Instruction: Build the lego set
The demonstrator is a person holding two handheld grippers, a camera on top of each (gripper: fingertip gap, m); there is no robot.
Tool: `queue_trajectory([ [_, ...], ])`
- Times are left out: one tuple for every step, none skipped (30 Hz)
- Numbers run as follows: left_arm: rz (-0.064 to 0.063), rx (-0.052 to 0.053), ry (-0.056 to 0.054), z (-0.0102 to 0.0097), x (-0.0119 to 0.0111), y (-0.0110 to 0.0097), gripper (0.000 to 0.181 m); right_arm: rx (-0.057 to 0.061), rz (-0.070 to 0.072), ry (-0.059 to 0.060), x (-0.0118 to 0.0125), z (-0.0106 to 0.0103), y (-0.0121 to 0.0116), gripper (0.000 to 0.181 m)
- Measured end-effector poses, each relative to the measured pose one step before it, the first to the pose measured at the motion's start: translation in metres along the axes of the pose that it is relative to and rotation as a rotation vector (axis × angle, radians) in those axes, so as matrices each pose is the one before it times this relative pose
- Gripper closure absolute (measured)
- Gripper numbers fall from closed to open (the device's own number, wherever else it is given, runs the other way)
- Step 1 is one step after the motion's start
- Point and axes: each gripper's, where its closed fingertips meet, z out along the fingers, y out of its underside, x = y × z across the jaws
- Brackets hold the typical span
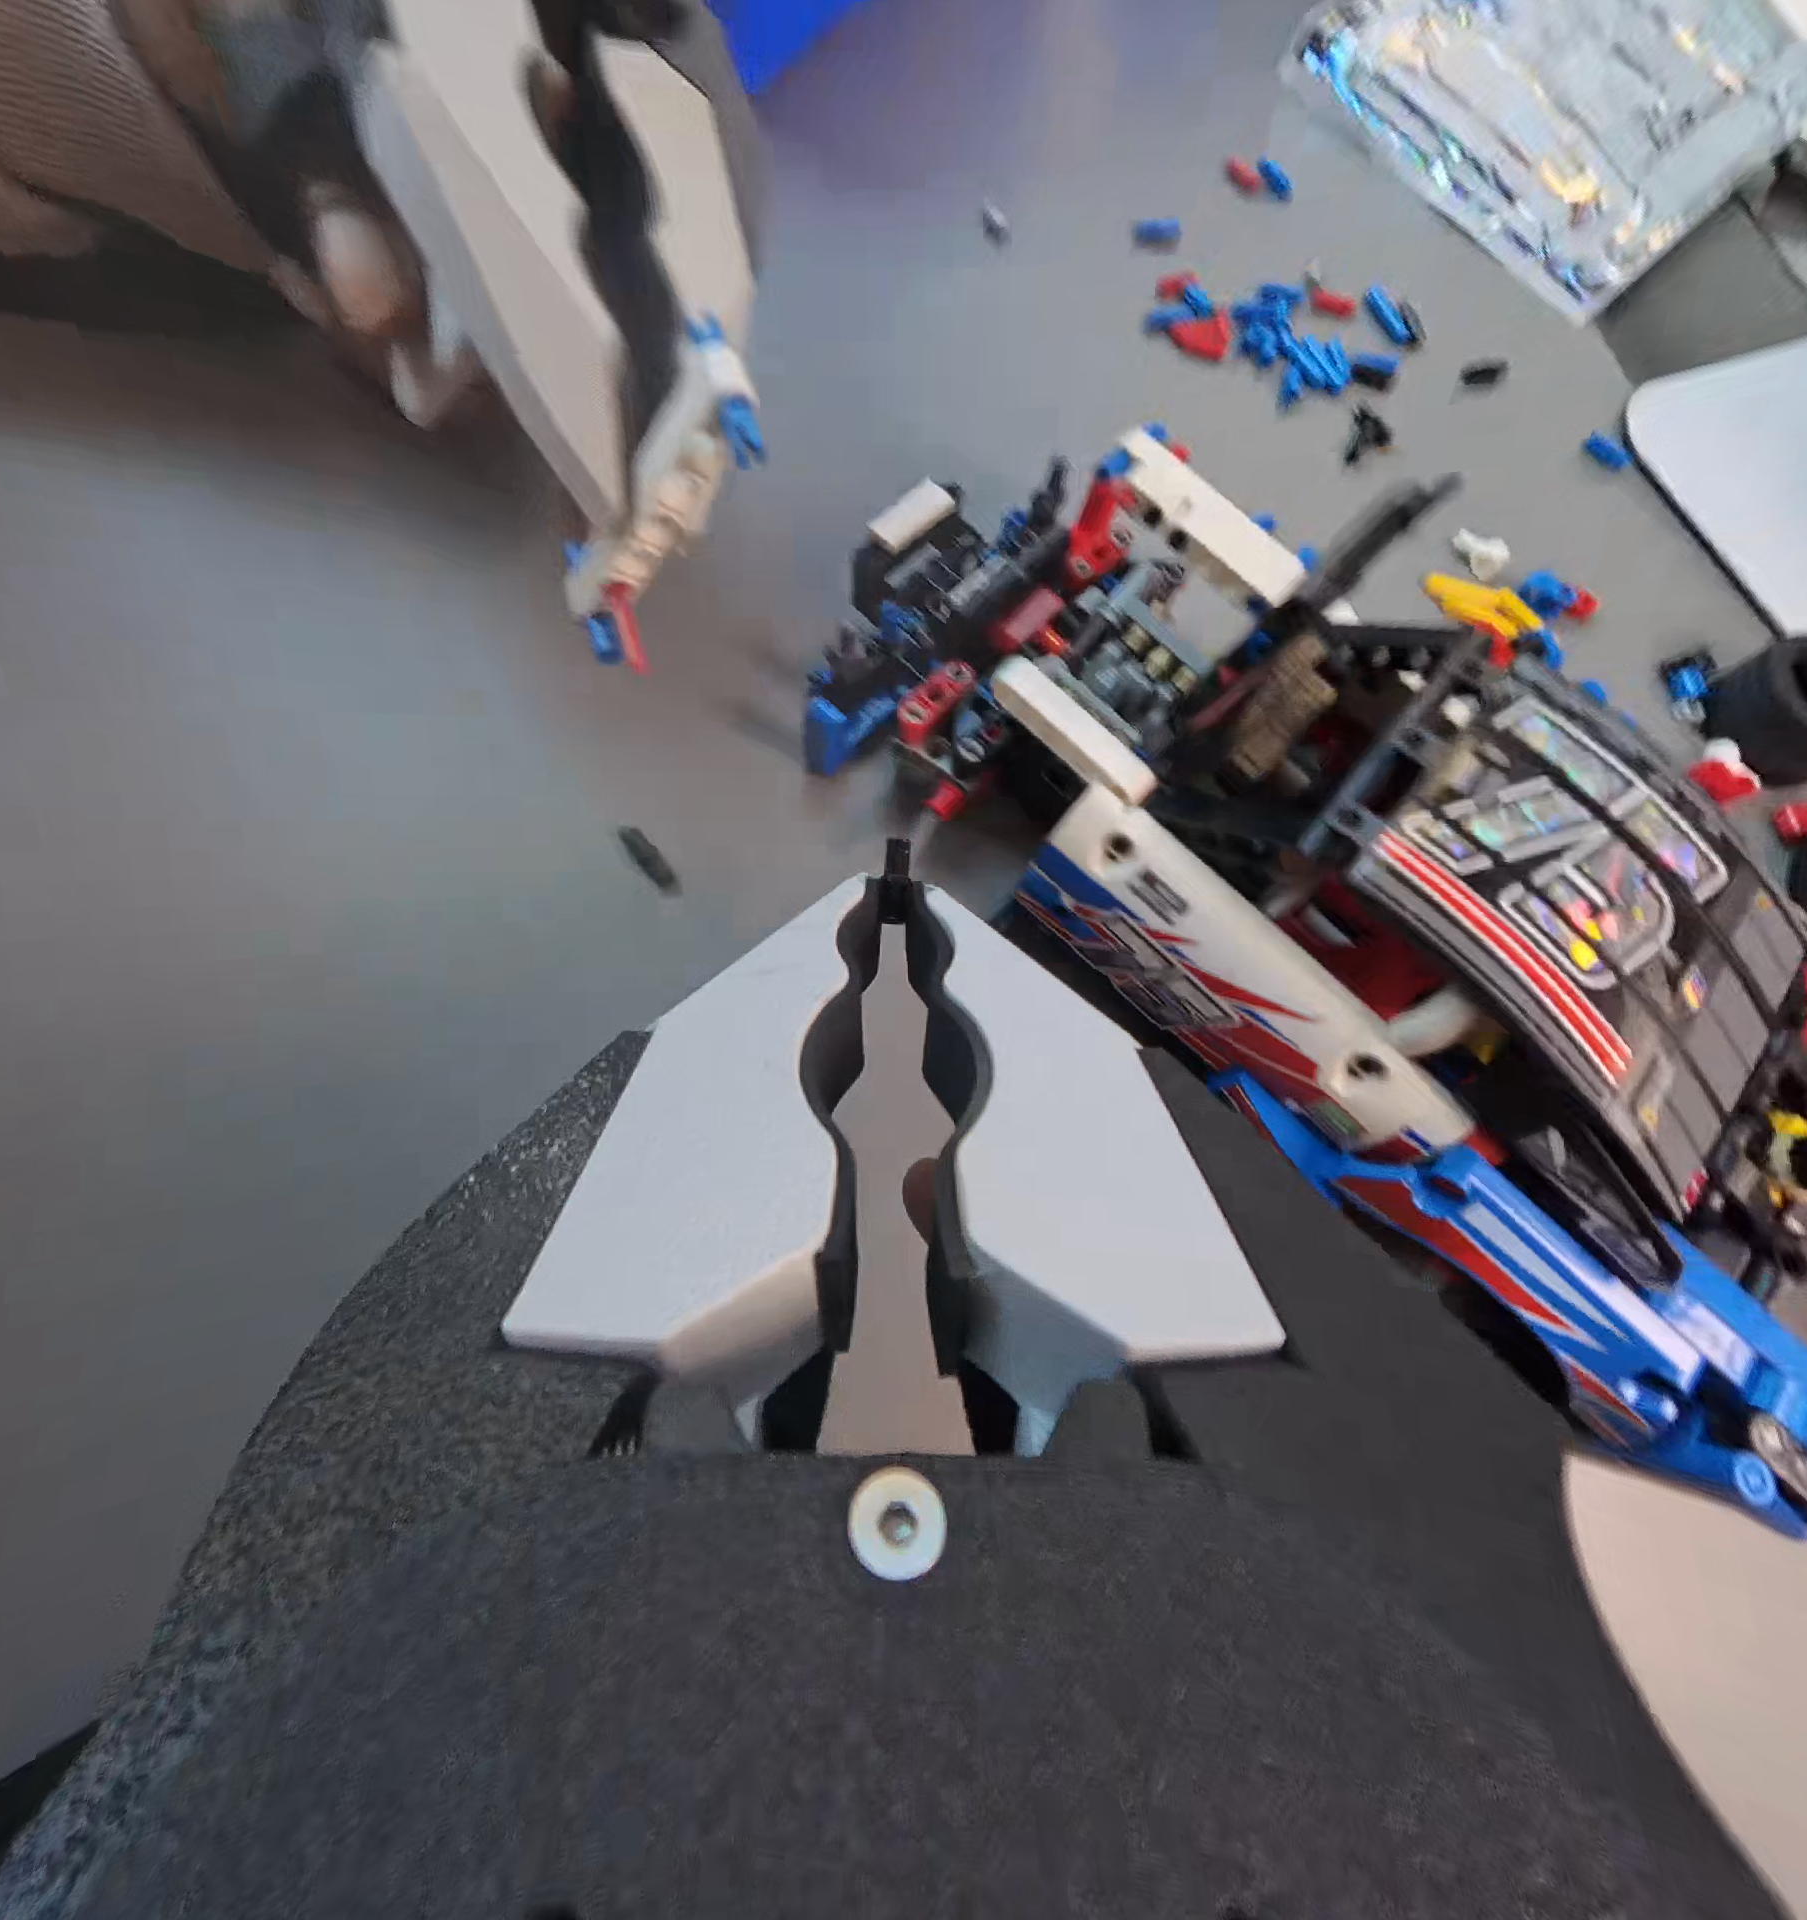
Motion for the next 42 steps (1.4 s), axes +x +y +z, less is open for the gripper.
queue_trajectory([
  [0.0055, -0.0153, 0.0216, 0.00096, 0.00337, 0.00187, 0.176, 0.0306, -0.0166, -0.0411, -0.01355, -0.00134, -0.01087, 0.179],
  [0.0288, -0.0251, 0.0241, 0.00142, 0.00485, 0.00309, 0.176, 0.0266, 0.0031, -0.0453, -0.01257, 0.00096, -0.00931, 0.179],
  [0.0578, -0.0298, 0.0157, 0.00163, 0.00504, 0.00352, 0.176, 0.0286, 0.0099, -0.0493, -0.01138, 0.00186, -0.00779, 0.179],
  [0.0821, -0.0342, 0.0062, 0.0013, 0.00463, 0.00386, 0.176, 0.0235, 0.0145, -0.0425, -0.00854, 0.00176, -0.00536, 0.179],
  [0.0898, -0.0337, -0.0106, 0.00082, 0.00247, 0.00368, 0.176, 0.0119, 0.0155, -0.0366, -0.00652, 0.00147, -0.00294, 0.179],
  [0.0696, -0.0304, -0.0171, 0.00023, 0.00059, 0.00358, 0.175, 0.0048, 0.0123, -0.0391, -0.00673, 0.00101, -0.00157, 0.179],
  [0.0436, -0.0157, 0.0138, -0.00015, 0.00382, 0.00219, 0.175, 0.0024, 0.0097, -0.0283, -0.00523, 0.00105, -0.00104, 0.179],
  [0.0287, 0.0106, 0.0253, -0.00052, 0.00509, -0.00135, 0.175, 0.004, 0.0103, -0.0126, -0.00287, 0.00154, -0.00123, 0.179],
  [0.026, 0.0199, 0.0181, -0.00081, 0.00351, -0.00273, 0.175, 0.0003, 0.0158, -0.0096, -0.00195, 0.00215, -0.00038, 0.179],
  [0.0135, 0.0059, 0.009, -0.00047, 0.00111, -0.00067, 0.175, 0.0002, 0.0154, -0.0177, -0.00291, 0.00228, -0.00002, 0.179],
  [0.0035, -0.0019, 0.0069, -0.00026, -0.00018, 0.00104, 0.175, 0.0061, 0.0163, -0.0182, -0.00288, 0.00175, -0.00078, 0.179],
  [-0.0024, 0.0051, 0.0088, 0.00001, -0.00008, 0.00051, 0.175, 0.0049, 0.0172, -0.0155, -0.00216, 0.00093, -0.0006, 0.179],
  [-0.0062, 0.0129, 0.0156, -0.00012, 0.00123, -0.00076, 0.175, 0.0048, 0.0135, -0.014, -0.00171, 0.00019, -0.00039, 0.179],
  [-0.007, 0.0101, 0.0153, 0.0, 0.00118, -0.00079, 0.175, 0.0053, 0.0102, -0.01, -0.00116, -0.00033, -0.00043, 0.179],
  [-0.0056, 0.005, 0.0091, 0.00014, 0.00052, -0.00031, 0.175, 0.0046, 0.0101, -0.0026, -0.00011, -0.00033, -0.00027, 0.179],
  [-0.005, 0.0039, 0.0113, 0.00007, 0.00093, -0.00055, 0.175, 0.0014, 0.0094, -0.0036, -0.00023, -0.00026, 0.00012, 0.179],
  [-0.0019, 0.0044, 0.0088, 0.00011, 0.00083, -0.00062, 0.175, 0.0003, 0.0065, -0.0066, -0.00093, 0.0, 0.0002, 0.179],
  [-0.0007, 0.0013, 0.003, 0.00027, 0.00031, -0.00015, 0.175, -0.0011, 0.0032, -0.007, -0.00122, 0.00029, 0.00042, 0.179],
  [-0.0006, -0.0027, 0.0046, 0.00052, 0.00054, 0.00033, 0.175, -0.0041, 0.003, -0.0002, -0.00044, 0.0005, 0.00077, 0.179],
  [0.0, -0.0033, 0.0043, 0.00049, 0.00068, 0.00048, 0.175, -0.0119, 0.0015, 0.0026, 0.0001, 0.00087, 0.00189, 0.179],
  [-0.0004, -0.0049, 0.0028, 0.00066, 0.00037, 0.00072, 0.175, -0.006, 0.003, 0.0011, 0.00001, 0.00072, 0.00097, 0.179],
  [0.0001, -0.0004, 0.0067, 0.00024, 0.00105, 0.00005, 0.175, -0.0012, 0.0089, -0.008, -0.00113, 0.00008, 0.00024, 0.179],
  [-0.0006, 0.0015, 0.0026, 0.0002, 0.00045, -0.00022, 0.175, -0.0017, 0.0109, -0.0047, -0.00057, -0.00016, 0.00011, 0.179],
  [0.0009, -0.0004, 0.0027, 0.00036, 0.00069, 0.00009, 0.175, -0.0015, 0.0045, -0.0035, -0.00067, -0.00031, -0.00007, 0.179],
  [0.0022, -0.0013, 0.0033, 0.00053, 0.00091, 0.00013, 0.175, -0.0015, -0.001, -0.0028, -0.00096, -0.00015, 0.00009, 0.179],
  [0.0031, -0.0031, 0.0007, 0.00037, 0.00056, 0.00041, 0.175, -0.0038, 0.0021, 0.0005, -0.00039, -0.00003, 0.0005, 0.179],
  [0.0039, -0.0055, 0.0008, 0.0005, 0.00056, 0.00059, 0.175, -0.0021, 0.0043, -0.0018, -0.00047, 0.00014, 0.00033, 0.179],
  [0.0061, -0.0059, 0.0015, 0.00054, 0.00085, 0.00072, 0.175, 0.0006, 0.004, -0.0054, -0.00087, 0.0, 0.00037, 0.179],
  [0.0092, -0.0092, -0.003, 0.00087, 0.00047, 0.00107, 0.175, -0.001, 0.0069, -0.004, -0.00029, 0.00004, 0.00079, 0.179],
  [0.0149, -0.0106, -0.0035, 0.0008, 0.00068, 0.00118, 0.175, 0.0001, 0.0082, -0.0097, -0.00092, -0.00007, 0.00065, 0.179],
  [0.0183, -0.0008, -0.0115, 0.00049, -0.00019, -0.00049, 0.175, 0.0031, 0.0069, -0.0039, 0.00012, -0.00016, 0.00022, 0.179],
  [0.0122, 0.0039, -0.0132, -0.00007, -0.00073, -0.00095, 0.175, 0.0103, 0.0105, -0.0014, 0.00076, -0.00061, -0.00079, 0.18],
  [0.0053, 0.0105, -0.0104, -0.00063, -0.00084, -0.00187, 0.175, 0.0174, 0.0122, -0.0035, 0.00066, -0.0009, -0.00183, 0.18],
  [0.0028, 0.0206, -0.0131, -0.00128, -0.00158, -0.00346, 0.175, 0.0252, 0.0096, 0.0009, 0.00118, -0.00091, -0.00295, 0.18],
  [0.0046, 0.0114, -0.0087, -0.00108, -0.00099, -0.00223, 0.175, 0.0207, 0.0131, -0.0025, 0.00068, -0.00097, -0.00263, 0.18],
  [0.0072, 0.0086, -0.0055, -0.00084, -0.00045, -0.00178, 0.175, 0.0152, 0.0034, -0.0023, 0.00016, -0.00078, -0.0022, 0.18],
  [0.0045, 0.0085, 0.0042, -0.0005, 0.00082, -0.00187, 0.175, 0.0097, -0.0018, -0.0086, -0.00128, -0.00054, -0.00174, 0.18],
  [0.0021, 0.0086, 0.0024, -0.00054, 0.00043, -0.00163, 0.175, 0.0071, -0.0016, -0.0026, -0.00067, -0.00048, -0.00164, 0.18],
  [0.003, 0.0091, -0.0029, -0.00071, -0.00038, -0.00159, 0.175, 0.0085, -0.0012, 0.0023, 0.00023, -0.00025, -0.00165, 0.18],
  [-0.0008, 0.0042, 0.0, -0.00042, -0.00007, -0.00053, 0.175, 0.0036, 0.0005, 0.0019, 0.00018, 0.00003, -0.00085, 0.18],
  [-0.0023, -0.0059, 0.0034, 0.00026, 0.00018, 0.00129, 0.175, -0.0129, -0.0095, 0.0093, 0.00029, 0.001, 0.00146, 0.18],
  [0.005, -0.0183, 0.0042, 0.0013, 0.0009, 0.00356, 0.175, -0.0361, -0.0394, 0.0246, 0.00034, 0.00177, 0.00402, 0.18],
])
